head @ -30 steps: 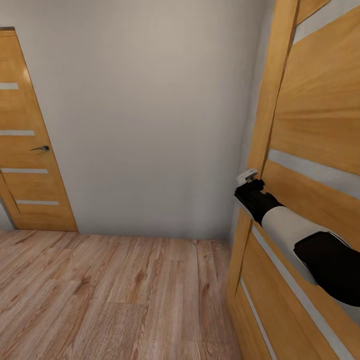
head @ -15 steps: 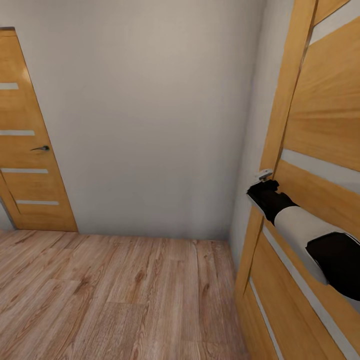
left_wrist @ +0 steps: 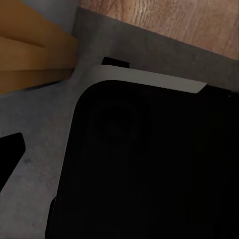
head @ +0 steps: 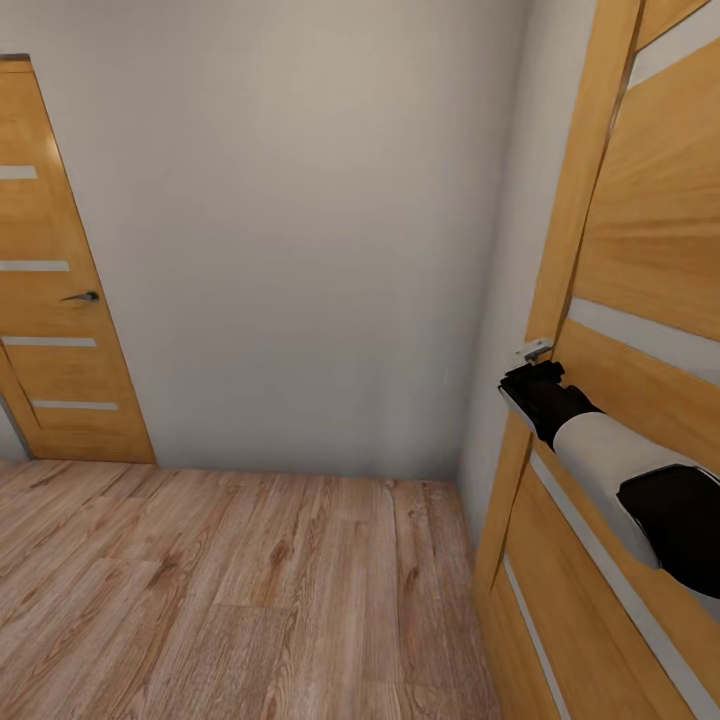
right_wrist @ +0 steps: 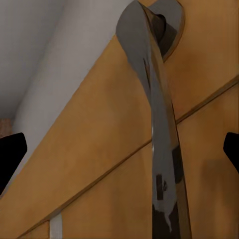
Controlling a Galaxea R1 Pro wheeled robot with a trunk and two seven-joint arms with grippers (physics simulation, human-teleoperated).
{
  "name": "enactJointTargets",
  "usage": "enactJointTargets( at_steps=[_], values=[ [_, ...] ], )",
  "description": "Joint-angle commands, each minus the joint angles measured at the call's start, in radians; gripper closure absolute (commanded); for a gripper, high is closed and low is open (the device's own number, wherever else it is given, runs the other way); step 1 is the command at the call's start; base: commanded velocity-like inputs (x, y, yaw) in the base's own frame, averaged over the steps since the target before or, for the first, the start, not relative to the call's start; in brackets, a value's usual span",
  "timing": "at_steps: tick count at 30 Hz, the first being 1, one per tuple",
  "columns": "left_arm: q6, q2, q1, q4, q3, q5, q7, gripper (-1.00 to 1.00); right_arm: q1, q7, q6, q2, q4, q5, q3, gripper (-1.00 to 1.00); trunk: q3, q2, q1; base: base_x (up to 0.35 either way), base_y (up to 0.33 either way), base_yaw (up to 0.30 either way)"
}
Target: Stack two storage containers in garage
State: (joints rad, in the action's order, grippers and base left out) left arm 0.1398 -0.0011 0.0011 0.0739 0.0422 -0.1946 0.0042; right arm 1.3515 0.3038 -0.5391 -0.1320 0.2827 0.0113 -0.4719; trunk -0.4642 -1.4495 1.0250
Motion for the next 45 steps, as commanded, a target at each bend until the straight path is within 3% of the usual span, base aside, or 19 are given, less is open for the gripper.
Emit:
enactJointTargets(
  at_steps=[1, 10, 17, 19, 21, 25, 30, 34, 36, 39, 41, 45],
  values=[
    [0.001, 0.001, 0.0, 0.001, 0.004, -0.002, 0.0, -1.0, 0.0, 0.004, -0.012, -0.03, 0.001, -0.01, -0.002, -1.0, -0.001, 0.0, 0.0, 0.0, 0.0, 0.0],
    [0.001, 0.001, 0.0, 0.001, 0.004, -0.002, 0.0, -1.0, 0.0, 0.004, -0.013, -0.031, 0.001, -0.01, -0.002, -1.0, -0.001, 0.0, 0.0, 0.0, 0.0, 0.0],
    [0.001, 0.0, 0.0, 0.002, 0.004, -0.002, 0.0, -1.0, 0.0, 0.004, -0.026, 0.002, 0.003, -0.012, -0.003, -1.0, -0.001, 0.0, 0.0, 0.0, 0.0, 0.0],
    [0.001, 0.0, 0.0, 0.002, 0.004, -0.002, 0.0, -1.0, 0.0, 0.004, -0.027, 0.037, 0.003, -0.011, -0.002, -1.0, -0.001, 0.0, 0.0, 0.0, 0.0, 0.0],
    [0.0, 0.002, 0.0, 0.002, 0.004, -0.002, 0.0, -1.0, 0.0, 0.003, -0.024, 0.11, 0.003, -0.008, 0.0, -1.0, -0.001, 0.0, 0.0, 0.0, 0.0, 0.0],
    [0.0, 0.001, 0.0, 0.002, 0.004, -0.002, 0.0, -1.0, 0.0, 0.003, -0.018, 0.19, 0.003, -0.007, 0.002, -1.0, -0.001, 0.0, 0.0, 0.0, 0.0, 0.0],
    [0.0, 0.0, 0.0, 0.002, 0.004, -0.002, 0.0, -1.0, 0.0, 0.003, -0.016, 0.238, 0.003, -0.007, 0.003, -1.0, -0.001, 0.0, 0.0, 0.0, 0.0, 0.0],
    [0.0, 0.0, 0.0, 0.002, 0.004, -0.002, 0.0, -1.0, 0.0, 0.003, -0.016, 0.255, 0.002, -0.005, 0.005, -1.0, -0.001, 0.0, 0.0, 0.0, 0.0, 0.0],
    [0.0, 0.0, 0.0, 0.002, 0.004, -0.002, 0.0, -1.0, 0.0, 0.0, -0.016, 0.257, 0.002, 0.009, 0.014, -1.0, -0.001, 0.0, 0.0, 0.0, 0.0, 0.0],
    [0.0, 0.0, 0.0, 0.002, 0.004, -0.002, 0.0, -1.0, -0.006, -0.039, -0.015, 0.259, -0.001, 0.068, 0.027, -1.0, -0.001, 0.0, 0.0, 0.0, 0.0, 0.0],
    [0.0, 0.0, 0.0, 0.002, 0.004, -0.002, 0.0, -1.0, -0.008, -0.101, -0.012, 0.258, -0.008, 0.122, 0.031, -1.0, -0.001, 0.0, 0.0, 0.0, 0.0, 0.0],
    [0.0, 0.001, 0.0, 0.002, 0.004, -0.002, 0.0, -1.0, -0.03, -0.194, -0.003, 0.257, -0.013, 0.166, 0.032, -1.0, -0.001, 0.0, 0.0, 0.0, 0.0, 0.0]
  ],
)
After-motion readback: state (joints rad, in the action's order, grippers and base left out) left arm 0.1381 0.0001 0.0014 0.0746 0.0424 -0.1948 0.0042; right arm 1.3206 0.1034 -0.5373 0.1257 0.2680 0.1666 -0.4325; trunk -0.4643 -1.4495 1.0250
